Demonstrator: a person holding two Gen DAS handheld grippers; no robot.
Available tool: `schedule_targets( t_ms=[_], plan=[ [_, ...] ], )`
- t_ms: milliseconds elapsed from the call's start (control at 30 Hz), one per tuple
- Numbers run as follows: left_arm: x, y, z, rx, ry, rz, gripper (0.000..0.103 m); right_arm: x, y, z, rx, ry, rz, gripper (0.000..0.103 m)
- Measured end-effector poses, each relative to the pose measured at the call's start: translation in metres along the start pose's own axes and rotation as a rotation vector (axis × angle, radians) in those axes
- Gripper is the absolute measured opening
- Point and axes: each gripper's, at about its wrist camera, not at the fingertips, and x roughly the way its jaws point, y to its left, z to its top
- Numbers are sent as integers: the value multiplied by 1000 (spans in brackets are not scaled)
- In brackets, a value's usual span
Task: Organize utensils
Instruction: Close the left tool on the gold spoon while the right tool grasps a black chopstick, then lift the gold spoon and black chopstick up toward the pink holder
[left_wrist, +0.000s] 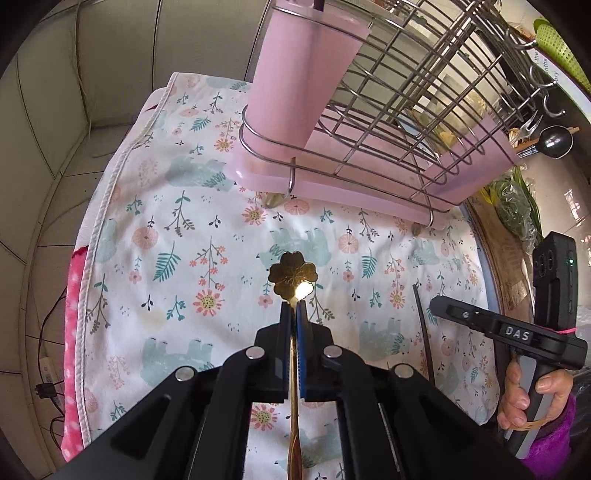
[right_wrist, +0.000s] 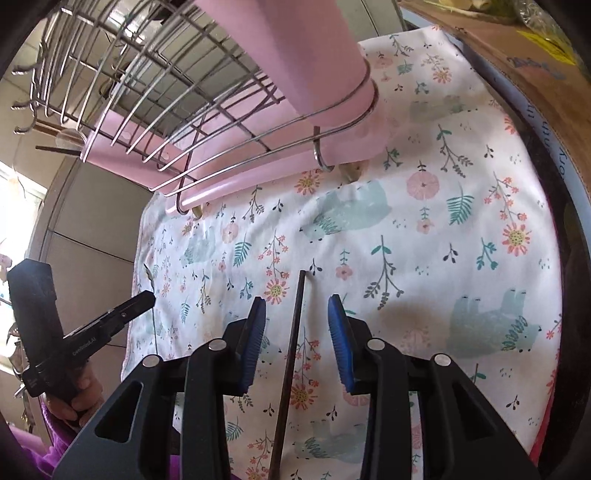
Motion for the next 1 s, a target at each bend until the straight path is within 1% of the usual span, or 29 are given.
schedule_targets(
  t_ms=[133,267,300,333,400,433,500,600,667,867,1000],
  plan=[
    [-10,-3,-3,3,-32,-16,2,18,8,3,-14,48,-58,24],
    [-18,-3,-3,12,-59,-23,2,25,14,6,-37,58,-115,11],
    [-21,-2,-3,13,-65,-26,2,26,14,6,-39,59,-110,7],
    [-18,-6,-3,13,-71,-28,2,26,15,5,-38,58,-105,5],
    [-25,-5,-3,15,-88,-36,2,26,15,3,-36,44,-96,5],
    [-25,-6,-3,16,-98,-37,2,24,15,1,-35,33,-79,5],
    [-29,-6,-2,19,-115,-40,2,16,15,-2,-36,-4,-58,4],
    [-38,-7,-1,22,-150,-45,2,-3,19,-5,-58,-91,-37,4],
    [-44,-9,-2,25,-175,-50,2,-19,23,-9,-81,-166,-27,4],
    [-63,-13,-1,28,-250,-73,2,-68,38,-14,-161,-357,-34,4],
    [-75,-16,-1,33,-296,-85,2,-99,40,-12,-189,-461,-26,4]
  ],
)
